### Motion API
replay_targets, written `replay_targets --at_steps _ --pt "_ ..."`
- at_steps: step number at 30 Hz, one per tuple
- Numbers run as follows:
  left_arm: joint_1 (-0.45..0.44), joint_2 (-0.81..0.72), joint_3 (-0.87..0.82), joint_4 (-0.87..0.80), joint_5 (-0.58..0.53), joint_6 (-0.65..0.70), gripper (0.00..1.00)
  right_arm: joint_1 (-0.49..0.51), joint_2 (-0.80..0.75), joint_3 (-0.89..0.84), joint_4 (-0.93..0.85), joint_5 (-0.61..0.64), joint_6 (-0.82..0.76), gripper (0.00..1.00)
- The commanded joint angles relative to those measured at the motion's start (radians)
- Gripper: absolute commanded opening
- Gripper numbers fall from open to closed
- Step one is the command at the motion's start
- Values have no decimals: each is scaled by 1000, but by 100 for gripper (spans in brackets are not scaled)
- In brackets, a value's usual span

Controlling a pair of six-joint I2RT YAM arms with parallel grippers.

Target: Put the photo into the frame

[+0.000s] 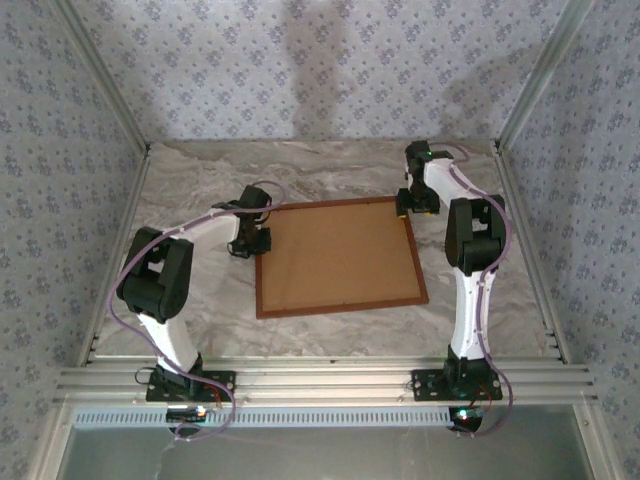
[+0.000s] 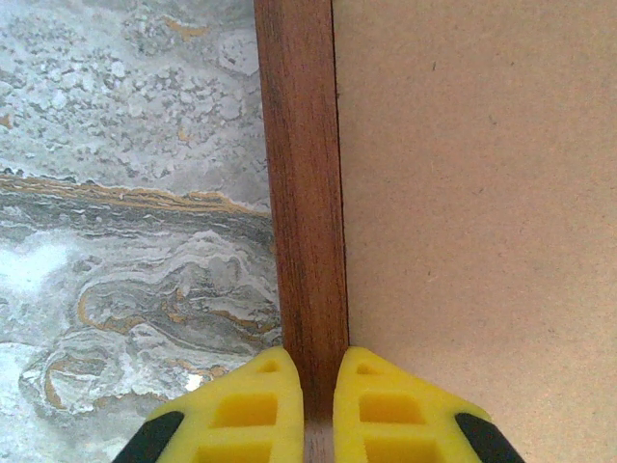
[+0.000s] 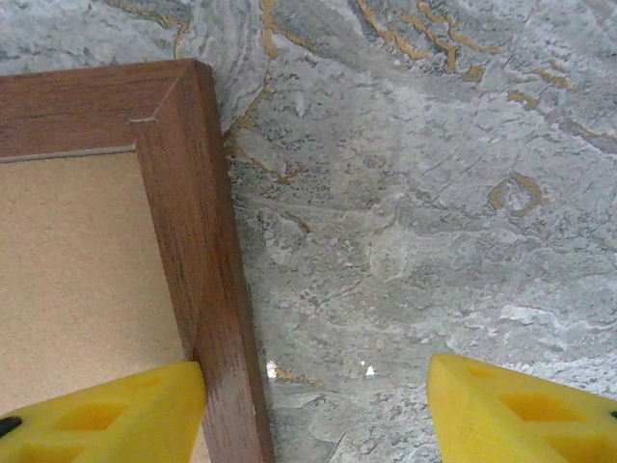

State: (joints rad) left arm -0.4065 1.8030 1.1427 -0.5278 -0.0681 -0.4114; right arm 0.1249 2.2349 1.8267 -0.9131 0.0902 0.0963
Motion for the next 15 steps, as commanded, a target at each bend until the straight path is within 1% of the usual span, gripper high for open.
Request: replay_targets --at_steps 1,9,15 --pt "-13 16 23 -12 19 6 4 9 61 4 -21 10 -7 65" --pt "-14 15 22 -8 25 -3 4 54 45 -47 -62 36 2 65" --pt "-14 18 23 -4 29 -9 5 60 62 -46 -78 50 9 66"
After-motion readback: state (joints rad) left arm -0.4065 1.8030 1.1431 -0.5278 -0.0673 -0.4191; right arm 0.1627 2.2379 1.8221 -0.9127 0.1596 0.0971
